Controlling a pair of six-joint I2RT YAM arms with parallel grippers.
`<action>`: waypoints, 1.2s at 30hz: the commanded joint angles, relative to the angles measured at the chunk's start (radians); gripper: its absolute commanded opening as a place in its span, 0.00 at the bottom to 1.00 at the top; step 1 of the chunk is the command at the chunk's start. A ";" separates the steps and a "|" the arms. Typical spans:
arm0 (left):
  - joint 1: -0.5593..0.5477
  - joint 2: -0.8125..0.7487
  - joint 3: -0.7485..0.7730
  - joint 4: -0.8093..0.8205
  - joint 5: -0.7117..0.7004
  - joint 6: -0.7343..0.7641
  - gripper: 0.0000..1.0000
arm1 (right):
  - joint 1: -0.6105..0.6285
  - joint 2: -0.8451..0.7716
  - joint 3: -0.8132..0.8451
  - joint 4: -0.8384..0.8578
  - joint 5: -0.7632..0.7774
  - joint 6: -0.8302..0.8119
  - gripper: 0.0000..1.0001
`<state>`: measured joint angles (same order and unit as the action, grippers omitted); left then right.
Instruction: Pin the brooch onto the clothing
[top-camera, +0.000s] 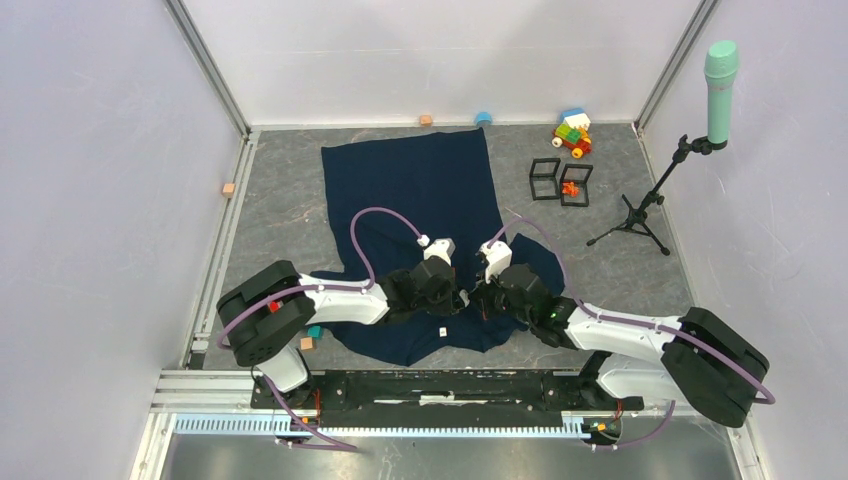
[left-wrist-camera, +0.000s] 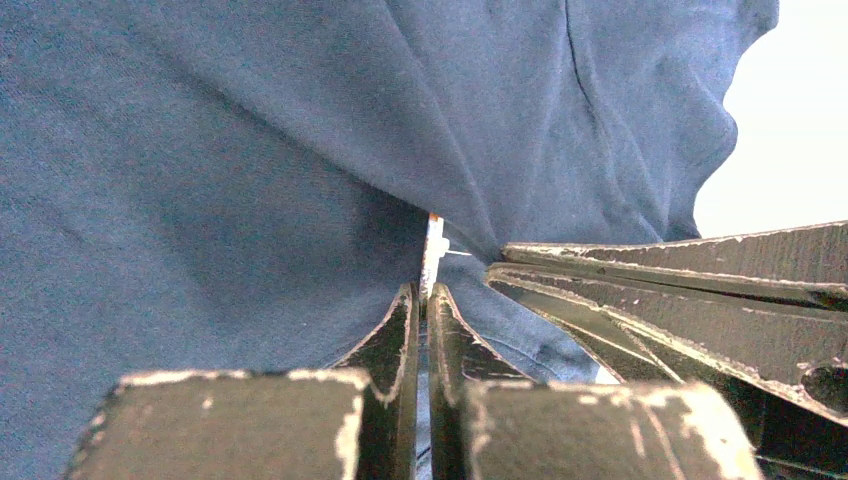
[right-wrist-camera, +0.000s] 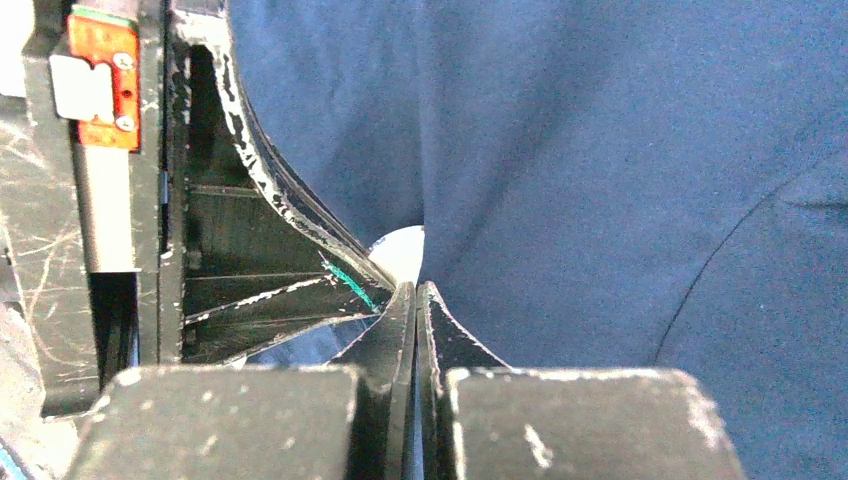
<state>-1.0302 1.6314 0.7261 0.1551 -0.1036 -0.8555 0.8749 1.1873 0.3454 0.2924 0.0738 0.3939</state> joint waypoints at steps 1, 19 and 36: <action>-0.009 0.025 0.026 -0.025 -0.031 -0.017 0.02 | -0.001 -0.003 0.002 0.050 -0.051 -0.012 0.00; -0.010 -0.003 -0.028 0.054 -0.033 -0.039 0.02 | 0.006 0.072 -0.036 0.081 -0.065 -0.007 0.00; -0.009 -0.075 -0.186 0.371 -0.003 -0.082 0.02 | 0.006 0.101 -0.049 0.078 -0.038 -0.001 0.00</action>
<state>-1.0340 1.5898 0.5621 0.4007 -0.1024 -0.9142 0.8753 1.2785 0.3096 0.3489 0.0292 0.3889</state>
